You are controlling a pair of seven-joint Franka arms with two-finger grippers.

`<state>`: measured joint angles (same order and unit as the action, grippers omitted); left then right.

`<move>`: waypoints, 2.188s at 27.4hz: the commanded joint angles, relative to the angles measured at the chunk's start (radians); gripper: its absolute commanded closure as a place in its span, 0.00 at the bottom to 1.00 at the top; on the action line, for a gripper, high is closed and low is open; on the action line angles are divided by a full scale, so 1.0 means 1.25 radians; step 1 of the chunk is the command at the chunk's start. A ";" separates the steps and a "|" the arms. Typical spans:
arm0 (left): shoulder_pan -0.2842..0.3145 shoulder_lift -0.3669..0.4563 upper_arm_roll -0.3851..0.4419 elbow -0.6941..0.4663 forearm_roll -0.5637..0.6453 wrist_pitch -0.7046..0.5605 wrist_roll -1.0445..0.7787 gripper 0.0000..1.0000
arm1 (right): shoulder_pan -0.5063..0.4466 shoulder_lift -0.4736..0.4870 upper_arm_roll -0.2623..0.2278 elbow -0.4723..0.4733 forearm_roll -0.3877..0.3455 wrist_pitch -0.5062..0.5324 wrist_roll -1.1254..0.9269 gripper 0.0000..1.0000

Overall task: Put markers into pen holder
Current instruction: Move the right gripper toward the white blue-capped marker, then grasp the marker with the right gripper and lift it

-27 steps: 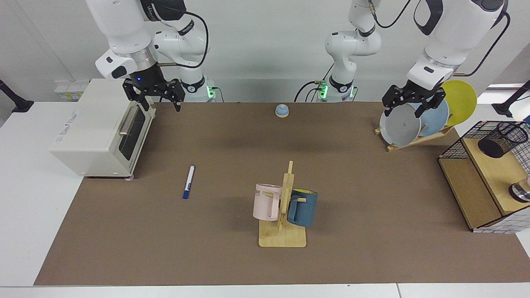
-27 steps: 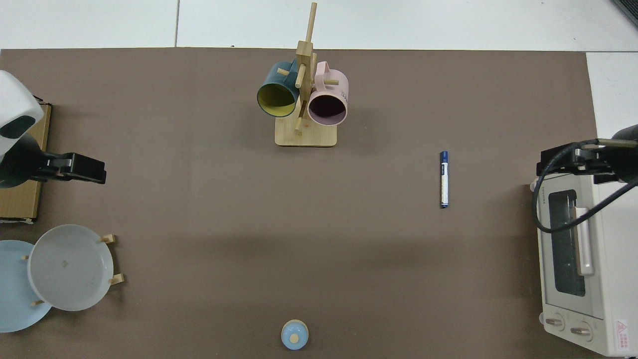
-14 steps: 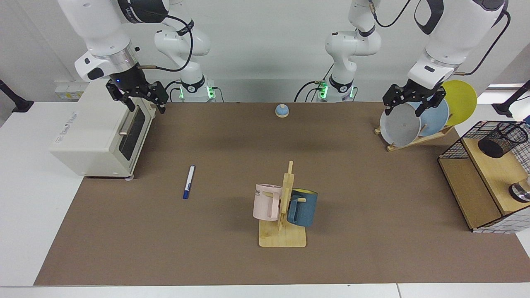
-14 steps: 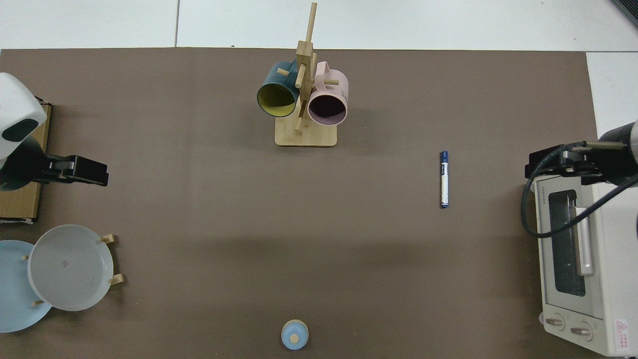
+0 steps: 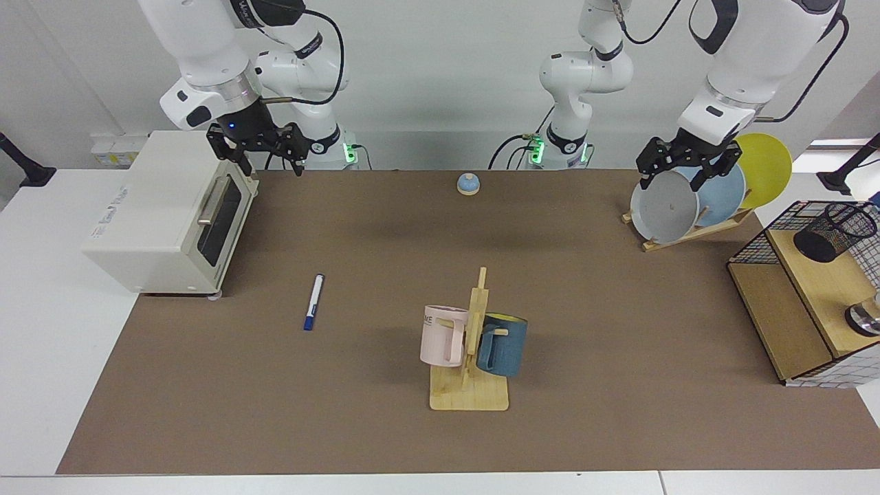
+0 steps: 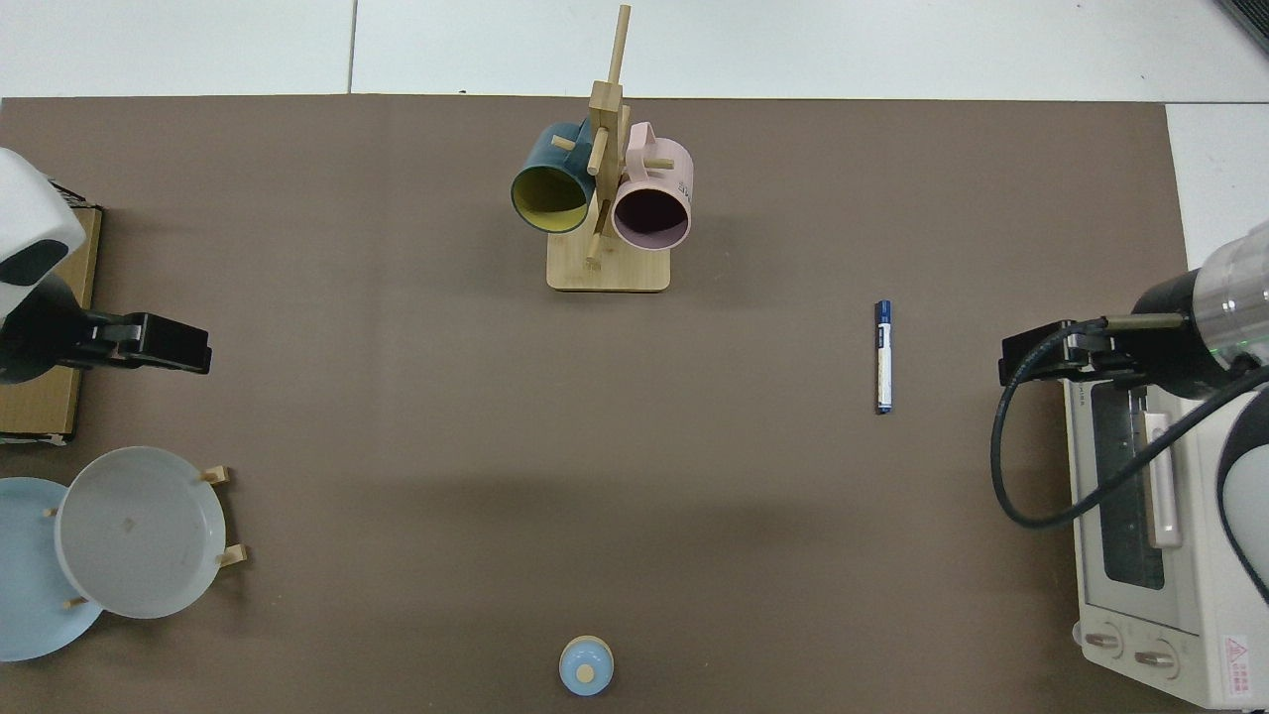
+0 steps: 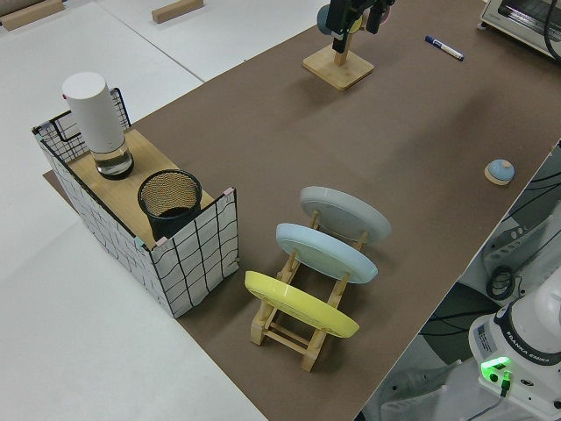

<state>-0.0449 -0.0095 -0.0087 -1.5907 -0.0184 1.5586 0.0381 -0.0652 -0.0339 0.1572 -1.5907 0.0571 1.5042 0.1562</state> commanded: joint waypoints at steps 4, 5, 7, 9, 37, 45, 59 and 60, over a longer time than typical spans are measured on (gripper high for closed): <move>0.004 -0.022 0.001 -0.023 0.002 -0.022 -0.002 0.00 | -0.008 0.026 -0.001 -0.012 0.008 0.092 -0.029 0.00; 0.004 -0.023 0.001 -0.023 0.002 -0.022 -0.003 0.00 | -0.008 0.034 -0.001 -0.012 0.003 0.102 -0.030 0.00; 0.003 -0.024 0.000 -0.029 0.002 -0.023 -0.003 0.00 | -0.007 0.053 -0.001 -0.013 0.001 0.129 -0.029 0.00; 0.002 -0.034 0.000 -0.042 0.002 -0.022 -0.003 0.00 | -0.005 0.075 -0.001 -0.016 0.001 0.157 -0.022 0.00; 0.002 -0.040 0.001 -0.085 0.001 -0.010 -0.003 0.00 | -0.001 0.265 -0.002 -0.183 -0.119 0.479 -0.005 0.00; 0.002 -0.040 0.001 -0.090 0.001 -0.010 -0.003 0.00 | 0.001 0.306 -0.002 -0.242 -0.119 0.582 0.038 0.01; 0.002 -0.040 0.001 -0.092 0.001 -0.010 -0.003 0.00 | 0.008 0.349 -0.002 -0.241 -0.119 0.637 0.089 0.28; 0.002 -0.040 0.001 -0.092 0.001 -0.010 -0.003 0.00 | 0.009 0.350 -0.002 -0.241 -0.119 0.637 0.089 0.30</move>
<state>-0.0443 -0.0287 -0.0082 -1.6691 -0.0184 1.5343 0.0375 -0.0544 0.3954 0.1498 -1.8853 -0.0784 2.2650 0.2338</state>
